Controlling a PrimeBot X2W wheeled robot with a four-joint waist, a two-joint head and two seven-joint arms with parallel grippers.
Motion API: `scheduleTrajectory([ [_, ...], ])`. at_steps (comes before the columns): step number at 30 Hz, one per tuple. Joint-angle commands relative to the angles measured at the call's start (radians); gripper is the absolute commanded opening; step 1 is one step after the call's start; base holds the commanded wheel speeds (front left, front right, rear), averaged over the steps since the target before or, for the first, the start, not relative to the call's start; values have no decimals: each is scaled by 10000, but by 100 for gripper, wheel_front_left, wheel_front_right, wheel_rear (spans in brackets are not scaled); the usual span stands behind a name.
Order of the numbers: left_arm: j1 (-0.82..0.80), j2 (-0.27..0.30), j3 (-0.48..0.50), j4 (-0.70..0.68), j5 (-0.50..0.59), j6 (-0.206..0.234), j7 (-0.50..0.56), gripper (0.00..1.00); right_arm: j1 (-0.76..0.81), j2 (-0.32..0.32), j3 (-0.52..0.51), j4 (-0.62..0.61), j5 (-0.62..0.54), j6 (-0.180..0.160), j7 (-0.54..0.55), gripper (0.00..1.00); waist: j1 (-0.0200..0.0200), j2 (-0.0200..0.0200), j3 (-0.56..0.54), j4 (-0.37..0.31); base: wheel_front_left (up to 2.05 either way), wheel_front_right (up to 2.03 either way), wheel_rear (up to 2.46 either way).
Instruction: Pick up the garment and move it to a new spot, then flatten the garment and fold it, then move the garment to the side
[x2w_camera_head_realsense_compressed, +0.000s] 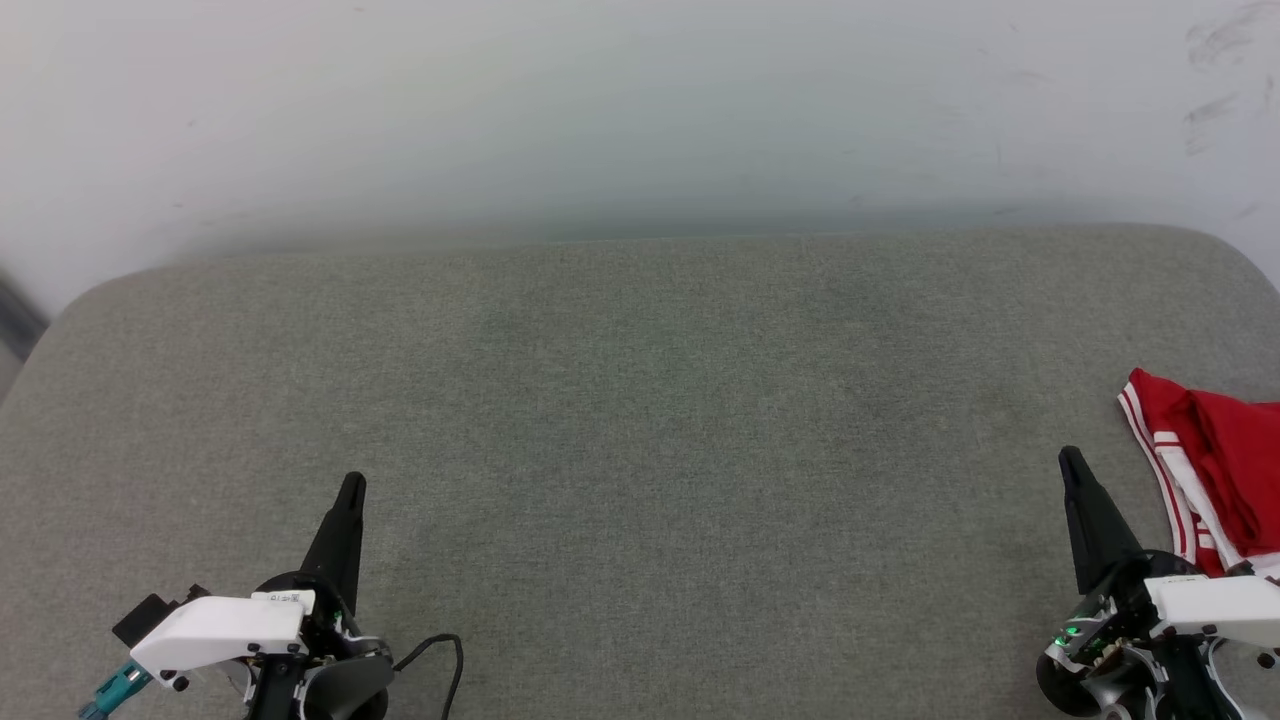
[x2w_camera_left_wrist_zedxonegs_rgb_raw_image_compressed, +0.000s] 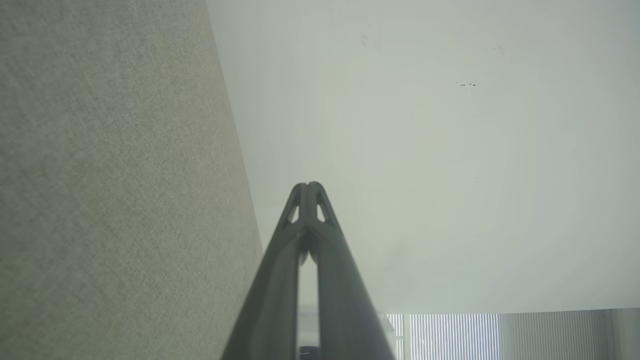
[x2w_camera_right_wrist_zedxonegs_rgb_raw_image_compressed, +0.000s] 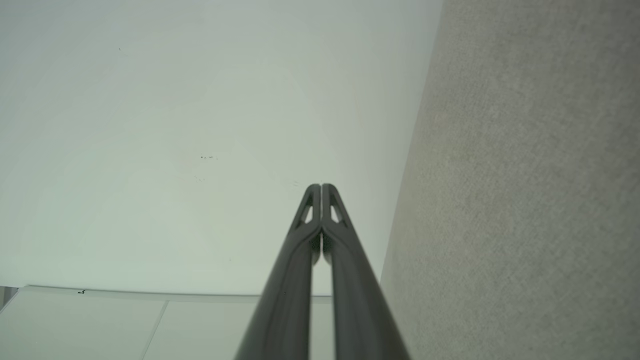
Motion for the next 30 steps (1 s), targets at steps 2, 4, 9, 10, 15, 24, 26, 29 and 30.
scheduleTrajectory([
  [2,-55,-32,48,9,37,-24,20,0,-99,24,-29,9,0,-3,26,0,-1,0,0,1,0,0,0],
  [4,-56,-41,56,9,44,-24,27,0,-100,29,-36,9,-9,-3,34,0,-1,0,0,1,0,0,0],
  [9,-59,-59,80,11,54,-24,52,0,-101,40,-49,11,-18,-3,45,0,-1,0,-1,1,0,0,0],
  [10,-59,-63,83,11,58,-24,57,0,-102,42,-52,11,-22,-3,47,0,-1,0,-1,1,0,0,0],
  [15,-62,-78,104,12,80,-24,78,0,-103,51,-62,13,-41,-3,64,0,-1,0,-1,1,0,0,0],
  [24,-65,-96,136,13,117,-24,97,0,-106,65,-82,13,-66,-3,66,0,-1,0,-1,1,0,0,0],
  [26,-66,-101,142,14,124,-24,97,0,-106,69,-85,13,-71,-3,71,0,-1,0,-1,1,0,0,0],
  [29,-68,-102,152,15,138,-24,101,0,-107,73,-92,14,-73,-3,74,0,-1,0,-1,1,0,0,0],
  [30,-69,-105,157,15,142,-24,102,0,-107,74,-92,14,-76,-3,77,0,-1,0,-1,1,0,0,0],
])
